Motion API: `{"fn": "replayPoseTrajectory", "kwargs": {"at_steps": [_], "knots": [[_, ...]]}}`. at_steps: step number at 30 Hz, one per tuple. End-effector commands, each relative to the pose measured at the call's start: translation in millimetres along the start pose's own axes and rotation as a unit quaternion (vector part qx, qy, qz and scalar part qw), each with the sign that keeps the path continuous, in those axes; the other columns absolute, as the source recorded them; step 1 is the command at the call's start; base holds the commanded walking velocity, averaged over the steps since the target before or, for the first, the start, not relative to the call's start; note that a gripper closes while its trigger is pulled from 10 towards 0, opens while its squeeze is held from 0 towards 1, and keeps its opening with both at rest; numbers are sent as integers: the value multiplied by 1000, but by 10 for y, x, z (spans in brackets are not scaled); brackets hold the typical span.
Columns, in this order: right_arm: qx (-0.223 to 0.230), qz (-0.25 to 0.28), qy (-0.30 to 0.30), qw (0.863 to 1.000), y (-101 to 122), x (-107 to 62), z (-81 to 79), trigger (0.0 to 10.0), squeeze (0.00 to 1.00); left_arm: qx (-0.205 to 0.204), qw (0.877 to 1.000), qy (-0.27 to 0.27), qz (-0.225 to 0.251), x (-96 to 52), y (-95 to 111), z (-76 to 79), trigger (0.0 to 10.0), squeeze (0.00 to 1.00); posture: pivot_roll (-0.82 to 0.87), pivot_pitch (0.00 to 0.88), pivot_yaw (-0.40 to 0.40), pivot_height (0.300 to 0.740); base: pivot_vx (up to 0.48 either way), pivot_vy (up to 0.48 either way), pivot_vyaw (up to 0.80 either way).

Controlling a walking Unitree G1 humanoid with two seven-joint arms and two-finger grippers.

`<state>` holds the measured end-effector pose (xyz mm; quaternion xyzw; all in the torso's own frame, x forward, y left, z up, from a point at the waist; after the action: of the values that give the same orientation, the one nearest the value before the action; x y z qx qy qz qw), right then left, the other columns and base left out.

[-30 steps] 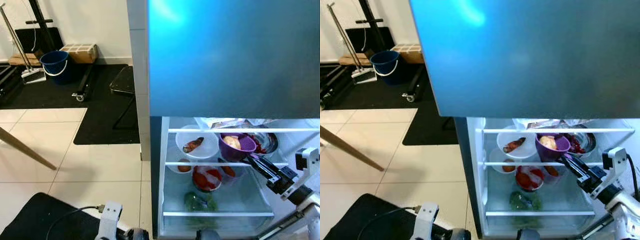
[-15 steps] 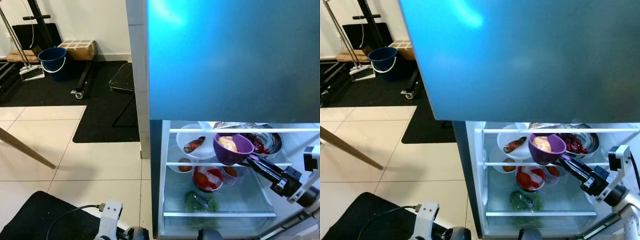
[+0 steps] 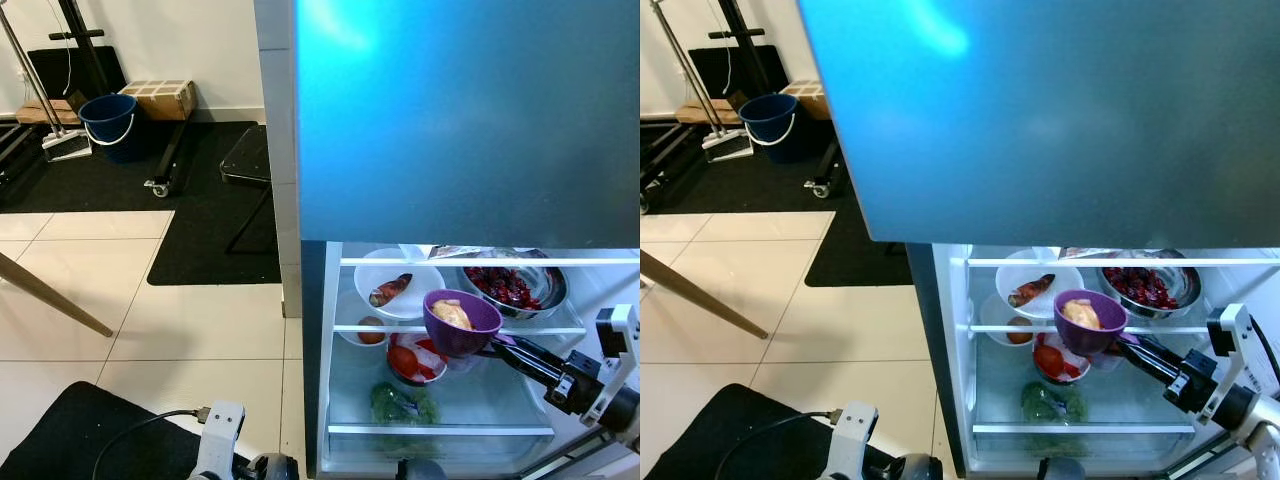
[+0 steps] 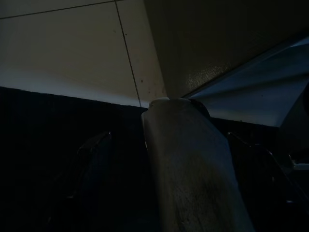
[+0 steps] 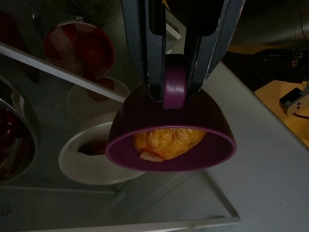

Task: Restocking fridge

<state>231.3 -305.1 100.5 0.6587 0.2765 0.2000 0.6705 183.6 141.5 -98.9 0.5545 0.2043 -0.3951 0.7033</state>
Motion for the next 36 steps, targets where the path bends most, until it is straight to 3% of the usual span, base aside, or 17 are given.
{"fn": "replayPoseTrajectory", "kwargs": {"at_steps": [1, 13, 23, 36], "knots": [[-6, 23, -2, 1000, 75, -27, 3, 10000, 0, -17, 998, -3, -58, -67, -324, 28, 10000, 0, -19, 0, -6, 582, 0, 0, 0], [-14, 82, 35, 996, 313, -22, -98, 10000, 0, -14, 998, -3, -61, -76, -334, 13, 10000, 0, -16, 0, 0, 582, 0, 0, 0], [-65, 109, 54, 990, 601, 71, -157, 10000, 0, -11, 998, 0, -60, -90, -325, -26, 10000, 0, -11, 0, 10, 582, 0, 0, 0], [-84, 79, 40, 993, 521, 240, -184, 10000, 0, -15, 998, -2, -61, -87, -344, -1, 10000, 0, -9, 0, 2, 565, 0, 0, 0]]}}
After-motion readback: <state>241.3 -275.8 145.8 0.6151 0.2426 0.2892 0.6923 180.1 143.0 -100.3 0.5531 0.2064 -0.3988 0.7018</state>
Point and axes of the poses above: a point about 5 cm out from each wrist's last joint towards the gripper, its own x axis pointing out of the wrist towards the gripper, its own y axis along the axis of the wrist's last joint, z = x × y, the point moved 2 cm from there along x, pointing out of the wrist towards the gripper, and after that the axes turned 10 degrees about -x, right-handed, at the moved point
